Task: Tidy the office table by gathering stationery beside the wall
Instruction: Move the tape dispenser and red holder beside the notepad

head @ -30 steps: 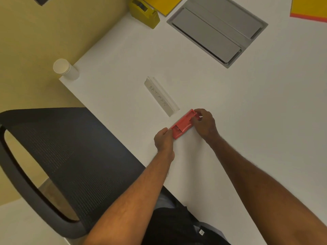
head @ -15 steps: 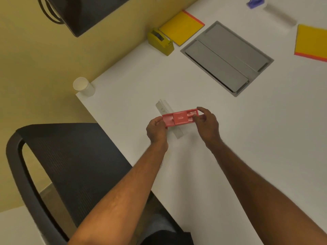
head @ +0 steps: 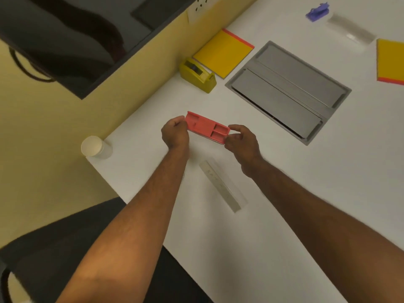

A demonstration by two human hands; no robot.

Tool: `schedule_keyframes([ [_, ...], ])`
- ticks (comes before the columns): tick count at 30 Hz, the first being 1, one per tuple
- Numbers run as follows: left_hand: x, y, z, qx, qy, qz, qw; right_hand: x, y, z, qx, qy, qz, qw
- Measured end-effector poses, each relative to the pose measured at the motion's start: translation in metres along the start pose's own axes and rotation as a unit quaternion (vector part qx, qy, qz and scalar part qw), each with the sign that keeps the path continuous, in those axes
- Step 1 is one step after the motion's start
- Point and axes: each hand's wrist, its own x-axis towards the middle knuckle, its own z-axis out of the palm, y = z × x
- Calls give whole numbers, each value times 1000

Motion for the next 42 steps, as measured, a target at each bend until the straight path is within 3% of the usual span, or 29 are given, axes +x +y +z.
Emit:
schedule_keyframes([
  [6,64,26,20,23,-3,12,1000,44,-24,41,70,-4,57,996],
  [17,160,46,66,42,-59,25,997,145,-37,83,48,-6,79,996],
  [24,209,42,91,69,-45,29,996,199,-42,99,45,-28,88,995],
  [42,228,27,97,75,-50,18,996,219,-23,106,53,-45,101,992],
])
